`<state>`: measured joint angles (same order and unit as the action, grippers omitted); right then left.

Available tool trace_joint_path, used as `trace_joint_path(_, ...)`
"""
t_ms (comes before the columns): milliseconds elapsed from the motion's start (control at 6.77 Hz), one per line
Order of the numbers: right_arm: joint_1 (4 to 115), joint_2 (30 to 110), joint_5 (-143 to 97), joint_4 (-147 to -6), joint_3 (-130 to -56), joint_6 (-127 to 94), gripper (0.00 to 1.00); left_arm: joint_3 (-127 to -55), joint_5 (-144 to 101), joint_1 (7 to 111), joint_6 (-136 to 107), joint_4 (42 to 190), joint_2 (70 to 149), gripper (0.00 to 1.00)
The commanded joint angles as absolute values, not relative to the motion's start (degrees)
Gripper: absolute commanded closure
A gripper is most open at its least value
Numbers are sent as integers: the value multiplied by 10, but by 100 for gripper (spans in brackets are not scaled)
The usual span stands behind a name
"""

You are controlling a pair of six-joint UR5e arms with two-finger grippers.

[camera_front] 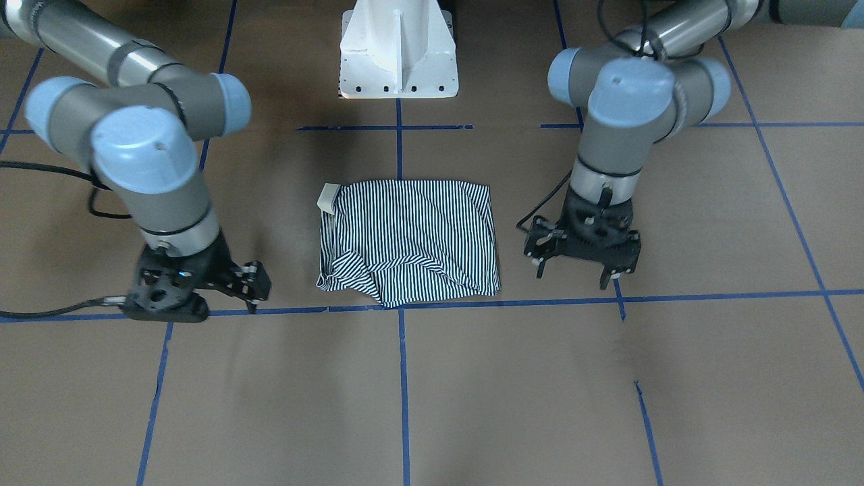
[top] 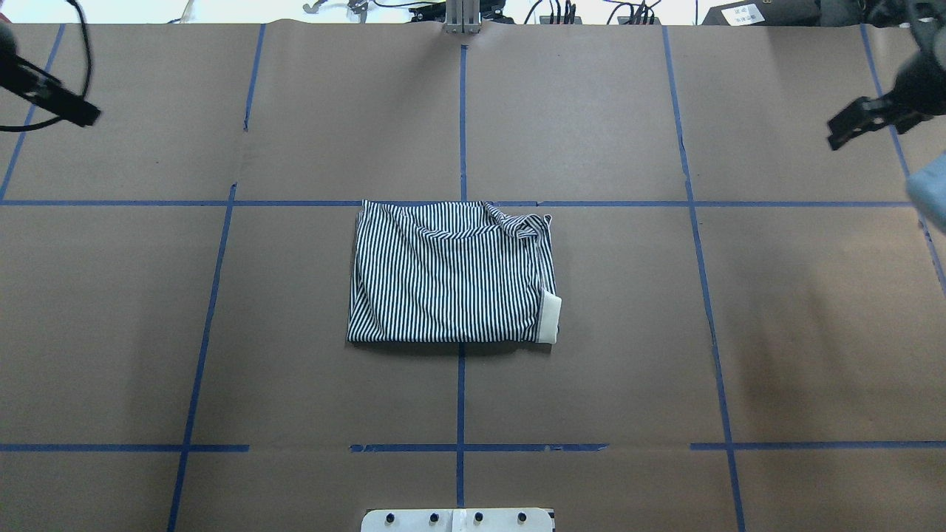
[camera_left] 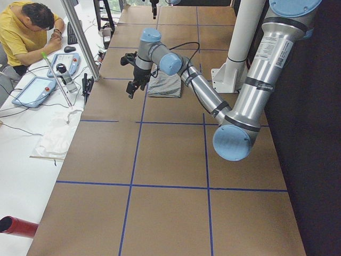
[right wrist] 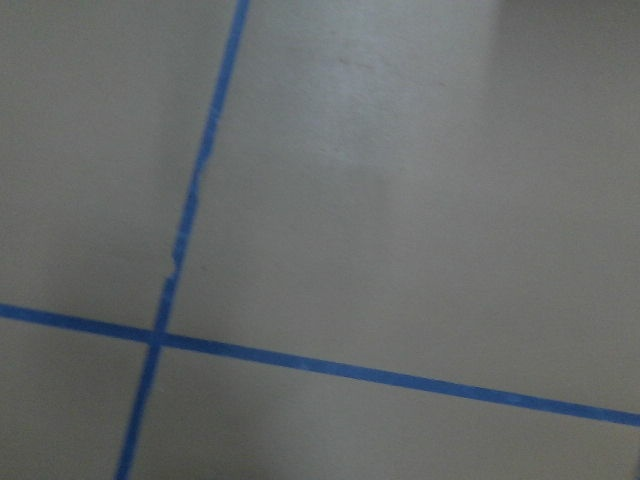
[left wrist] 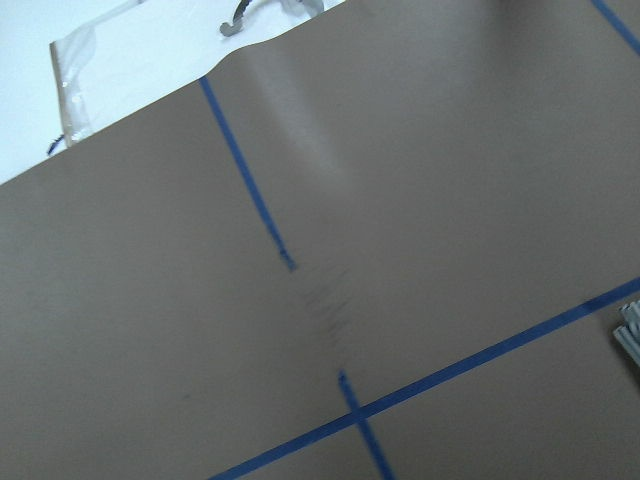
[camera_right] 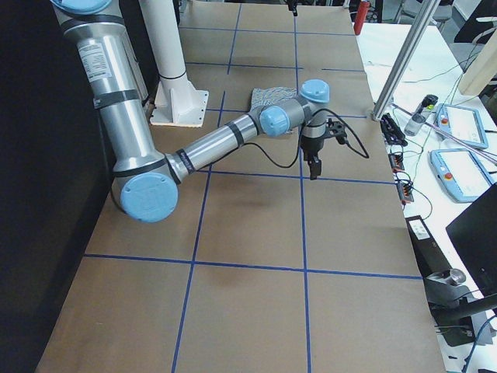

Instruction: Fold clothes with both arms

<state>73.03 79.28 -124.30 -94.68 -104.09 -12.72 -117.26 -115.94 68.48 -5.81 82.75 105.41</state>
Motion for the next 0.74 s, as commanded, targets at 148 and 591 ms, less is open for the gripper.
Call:
trace_joint_path(148, 859, 993, -1280, -940, -1043, 13, 0, -1110, -1230, 799, 29, 826, 899, 0)
trace_joint_path(591, 860, 1012, -1283, -940, -1020, 8, 0, -923, -1342, 958, 189, 880, 848, 0)
